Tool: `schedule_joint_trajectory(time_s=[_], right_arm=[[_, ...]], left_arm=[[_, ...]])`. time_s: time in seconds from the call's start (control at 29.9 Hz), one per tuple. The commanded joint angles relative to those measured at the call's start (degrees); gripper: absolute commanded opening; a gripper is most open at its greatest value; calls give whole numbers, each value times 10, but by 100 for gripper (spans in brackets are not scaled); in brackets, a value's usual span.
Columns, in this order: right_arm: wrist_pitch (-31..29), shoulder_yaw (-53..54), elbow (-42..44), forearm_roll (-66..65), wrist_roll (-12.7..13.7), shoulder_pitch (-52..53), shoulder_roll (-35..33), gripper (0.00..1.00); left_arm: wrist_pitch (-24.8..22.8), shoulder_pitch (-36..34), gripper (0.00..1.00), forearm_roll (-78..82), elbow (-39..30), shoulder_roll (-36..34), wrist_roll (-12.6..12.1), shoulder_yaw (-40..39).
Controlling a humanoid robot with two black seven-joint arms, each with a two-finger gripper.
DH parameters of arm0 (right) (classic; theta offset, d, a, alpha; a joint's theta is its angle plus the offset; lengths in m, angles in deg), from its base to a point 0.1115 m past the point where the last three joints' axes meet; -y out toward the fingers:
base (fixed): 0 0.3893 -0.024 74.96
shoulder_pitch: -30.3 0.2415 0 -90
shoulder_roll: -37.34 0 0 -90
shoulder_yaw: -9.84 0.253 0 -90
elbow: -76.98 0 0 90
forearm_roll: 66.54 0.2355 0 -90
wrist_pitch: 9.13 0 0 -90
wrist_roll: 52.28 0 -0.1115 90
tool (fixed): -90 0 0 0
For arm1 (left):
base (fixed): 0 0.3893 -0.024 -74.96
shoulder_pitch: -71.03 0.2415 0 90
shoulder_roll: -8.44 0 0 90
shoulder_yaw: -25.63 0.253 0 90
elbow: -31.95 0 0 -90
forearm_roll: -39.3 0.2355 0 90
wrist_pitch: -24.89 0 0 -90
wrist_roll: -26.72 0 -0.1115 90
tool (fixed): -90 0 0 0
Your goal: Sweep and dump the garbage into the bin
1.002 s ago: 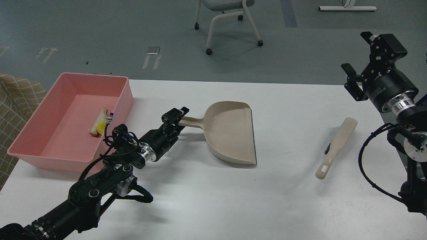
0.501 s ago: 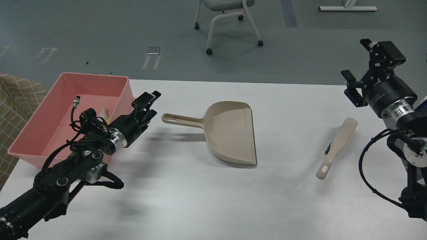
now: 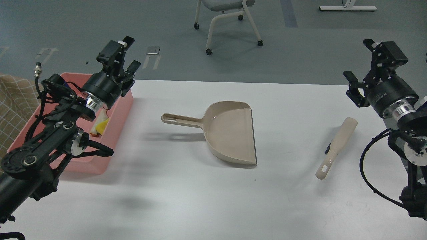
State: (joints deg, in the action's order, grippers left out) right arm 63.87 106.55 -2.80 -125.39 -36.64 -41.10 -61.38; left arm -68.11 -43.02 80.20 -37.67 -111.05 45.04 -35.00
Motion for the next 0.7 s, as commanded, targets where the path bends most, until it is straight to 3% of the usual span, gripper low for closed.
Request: schedule_joint_trajectory(time_s=[0.0,0.17,0.33,0.67], right_arm=[[-1,7,-5,1,0,2,0,100],[-1,31,-6,1,-1,12,1,100],[0,33,-4,1,-1,26,1,100],[48,45,2,1,-2,31,23,100]], left_arm=[[-2,5,96,-112,3,-3,-7,-59],[-35,11,96,-180,5,-12,-11,-96],[-55,15,97,-171,54,-14,-12,-90],[-57,16,97,-167,91,-20,-10,-71]])
